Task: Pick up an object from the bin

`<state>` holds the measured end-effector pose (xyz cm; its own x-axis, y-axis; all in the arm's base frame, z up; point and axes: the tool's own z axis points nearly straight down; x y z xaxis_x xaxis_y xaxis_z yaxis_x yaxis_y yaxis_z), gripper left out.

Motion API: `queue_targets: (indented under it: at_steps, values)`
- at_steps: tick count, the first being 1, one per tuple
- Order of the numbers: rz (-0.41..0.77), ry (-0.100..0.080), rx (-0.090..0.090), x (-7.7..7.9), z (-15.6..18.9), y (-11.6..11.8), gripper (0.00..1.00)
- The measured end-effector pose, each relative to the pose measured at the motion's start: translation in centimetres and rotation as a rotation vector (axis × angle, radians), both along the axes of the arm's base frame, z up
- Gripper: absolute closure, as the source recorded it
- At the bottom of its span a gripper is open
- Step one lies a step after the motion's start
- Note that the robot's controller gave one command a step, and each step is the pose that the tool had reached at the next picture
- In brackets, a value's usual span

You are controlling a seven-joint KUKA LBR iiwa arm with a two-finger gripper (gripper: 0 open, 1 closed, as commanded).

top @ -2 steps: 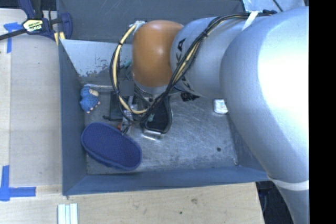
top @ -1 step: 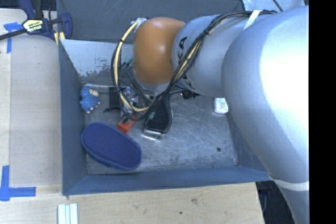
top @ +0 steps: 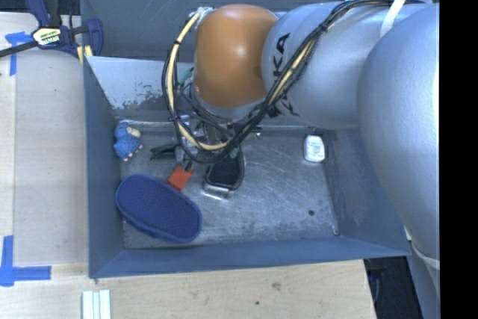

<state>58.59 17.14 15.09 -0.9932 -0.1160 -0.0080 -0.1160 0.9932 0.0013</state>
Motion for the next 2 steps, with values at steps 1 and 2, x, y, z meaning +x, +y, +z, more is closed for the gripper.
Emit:
queue_targets:
  at_steps: [1, 2]
  values:
    - [-0.027, -0.005, 0.001, 1.2, 8.7, -0.5, 1.0]
    - [0.325, -0.002, -0.002, -2.1, 17.4, -1.4, 1.0]
